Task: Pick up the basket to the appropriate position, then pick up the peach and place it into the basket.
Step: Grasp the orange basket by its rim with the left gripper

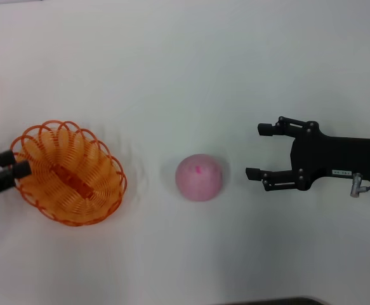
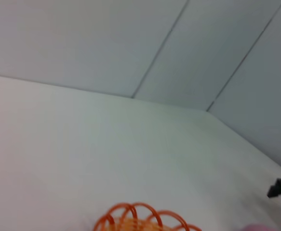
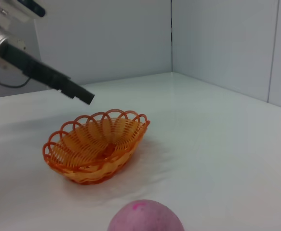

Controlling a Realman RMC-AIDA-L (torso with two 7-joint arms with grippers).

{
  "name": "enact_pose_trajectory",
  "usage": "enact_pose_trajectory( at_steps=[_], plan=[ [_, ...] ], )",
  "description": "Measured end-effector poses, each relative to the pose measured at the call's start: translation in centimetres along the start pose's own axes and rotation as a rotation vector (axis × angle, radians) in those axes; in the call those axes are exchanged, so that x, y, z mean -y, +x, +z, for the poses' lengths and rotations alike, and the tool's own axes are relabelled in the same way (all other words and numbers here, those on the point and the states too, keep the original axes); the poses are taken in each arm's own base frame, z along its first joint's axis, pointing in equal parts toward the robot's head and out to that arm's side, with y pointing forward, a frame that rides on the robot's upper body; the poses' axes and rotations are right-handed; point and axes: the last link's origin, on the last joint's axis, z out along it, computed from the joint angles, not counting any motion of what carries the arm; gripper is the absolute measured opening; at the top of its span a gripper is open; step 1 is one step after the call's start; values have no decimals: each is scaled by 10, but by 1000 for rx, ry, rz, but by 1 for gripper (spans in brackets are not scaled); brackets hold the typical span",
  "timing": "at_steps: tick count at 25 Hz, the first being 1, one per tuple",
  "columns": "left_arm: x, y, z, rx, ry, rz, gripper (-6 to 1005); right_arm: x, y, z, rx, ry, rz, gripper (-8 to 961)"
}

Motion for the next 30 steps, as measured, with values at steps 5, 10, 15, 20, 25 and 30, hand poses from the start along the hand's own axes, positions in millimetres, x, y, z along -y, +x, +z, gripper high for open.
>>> enact_pose_trajectory(
  at_steps=[5,10,15,20,25,30],
  plan=[
    [9,20,4,7,29,-38,580,0,0,0,0,2,0,940],
    [18,37,12,64,41,-65,580,0,0,0,-1,1,0,940],
    [21,46,23,165,48,-53,550,1,-1,1,0,-1,-3,940],
    [25,59,28,226,74,5,535,1,-2,1,1,-3,-1,940],
    [25,72,32,252,89,67,539,2,-3,2,2,-5,6,940],
    [29,76,36,277,119,104,542,2,-3,2,2,-5,6,940]
  ],
)
